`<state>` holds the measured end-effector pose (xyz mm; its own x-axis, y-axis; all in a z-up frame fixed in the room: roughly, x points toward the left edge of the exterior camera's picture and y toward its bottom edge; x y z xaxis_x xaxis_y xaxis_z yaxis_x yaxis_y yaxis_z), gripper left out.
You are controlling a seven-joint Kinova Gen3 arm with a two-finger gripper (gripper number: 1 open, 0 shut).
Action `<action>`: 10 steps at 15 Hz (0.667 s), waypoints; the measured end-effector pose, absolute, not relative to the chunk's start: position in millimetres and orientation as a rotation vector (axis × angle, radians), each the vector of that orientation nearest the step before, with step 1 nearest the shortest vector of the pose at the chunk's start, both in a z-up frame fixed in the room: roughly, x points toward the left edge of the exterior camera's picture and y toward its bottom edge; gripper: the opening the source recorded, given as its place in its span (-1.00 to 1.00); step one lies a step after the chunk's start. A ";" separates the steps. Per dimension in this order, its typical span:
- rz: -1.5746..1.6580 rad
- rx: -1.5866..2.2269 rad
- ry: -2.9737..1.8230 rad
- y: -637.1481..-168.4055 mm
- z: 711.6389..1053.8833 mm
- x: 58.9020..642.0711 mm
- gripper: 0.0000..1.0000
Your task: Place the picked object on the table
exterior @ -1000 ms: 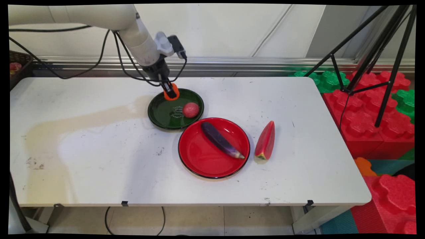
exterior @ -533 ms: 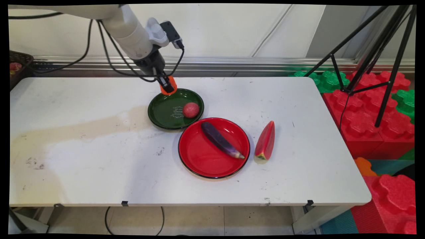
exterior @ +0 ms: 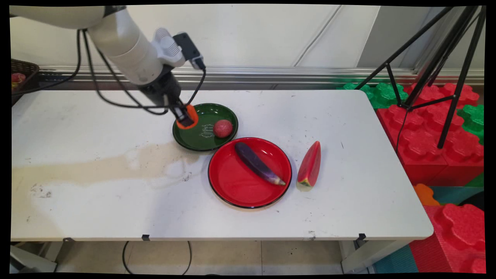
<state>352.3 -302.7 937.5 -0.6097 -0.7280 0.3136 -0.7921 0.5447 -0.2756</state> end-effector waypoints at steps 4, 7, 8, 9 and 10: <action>0.552 1.320 -2.631 -270.8 931.0 343.9 -1.00; 0.525 1.339 -2.636 -254.2 916.7 341.1 -1.00; 0.517 1.343 -2.638 -250.6 911.6 341.0 -1.00; 0.512 1.345 -2.640 -248.8 908.0 341.0 -1.00; 0.503 1.345 -2.642 -246.3 902.7 340.9 -1.00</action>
